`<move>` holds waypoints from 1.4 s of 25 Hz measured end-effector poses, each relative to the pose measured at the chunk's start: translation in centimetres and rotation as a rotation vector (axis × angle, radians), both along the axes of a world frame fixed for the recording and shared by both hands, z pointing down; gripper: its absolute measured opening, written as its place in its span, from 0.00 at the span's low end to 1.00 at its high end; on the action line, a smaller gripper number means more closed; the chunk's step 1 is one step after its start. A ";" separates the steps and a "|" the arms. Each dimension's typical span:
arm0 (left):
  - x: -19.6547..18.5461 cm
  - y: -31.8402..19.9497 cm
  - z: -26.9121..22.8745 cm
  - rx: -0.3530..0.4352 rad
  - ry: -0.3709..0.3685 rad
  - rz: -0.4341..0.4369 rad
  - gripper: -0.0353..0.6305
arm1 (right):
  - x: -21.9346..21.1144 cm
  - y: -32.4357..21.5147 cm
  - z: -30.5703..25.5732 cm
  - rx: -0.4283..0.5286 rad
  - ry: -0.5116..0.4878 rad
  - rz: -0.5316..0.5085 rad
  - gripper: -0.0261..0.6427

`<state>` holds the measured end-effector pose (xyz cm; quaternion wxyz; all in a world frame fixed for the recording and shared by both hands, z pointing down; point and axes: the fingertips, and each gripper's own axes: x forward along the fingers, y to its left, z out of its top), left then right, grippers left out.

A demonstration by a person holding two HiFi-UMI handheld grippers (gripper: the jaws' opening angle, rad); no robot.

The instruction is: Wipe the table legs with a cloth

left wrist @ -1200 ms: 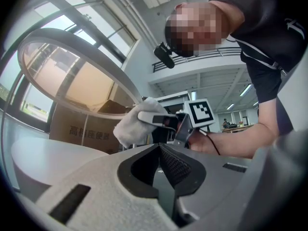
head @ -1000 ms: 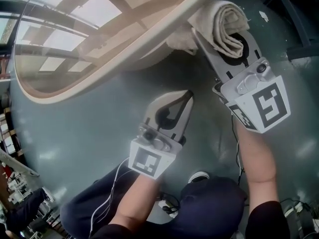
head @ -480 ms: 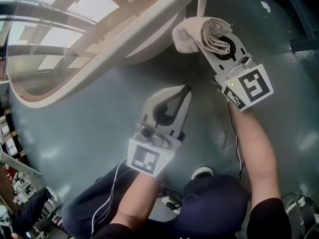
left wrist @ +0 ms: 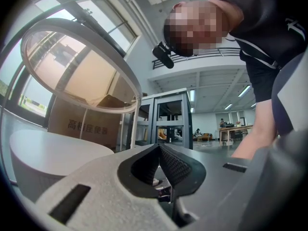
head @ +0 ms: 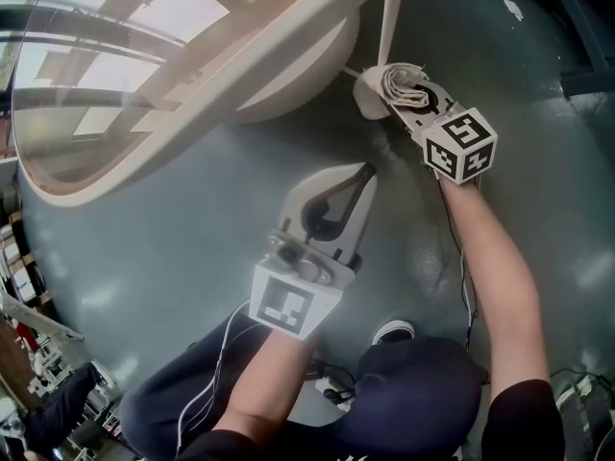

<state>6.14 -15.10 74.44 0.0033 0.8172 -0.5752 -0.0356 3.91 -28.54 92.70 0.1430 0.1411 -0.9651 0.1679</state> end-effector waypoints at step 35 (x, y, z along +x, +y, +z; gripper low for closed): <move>-5.5 -4.4 -1.2 -0.013 0.026 0.033 0.06 | 2.1 2.7 -3.0 -0.089 0.006 0.014 0.15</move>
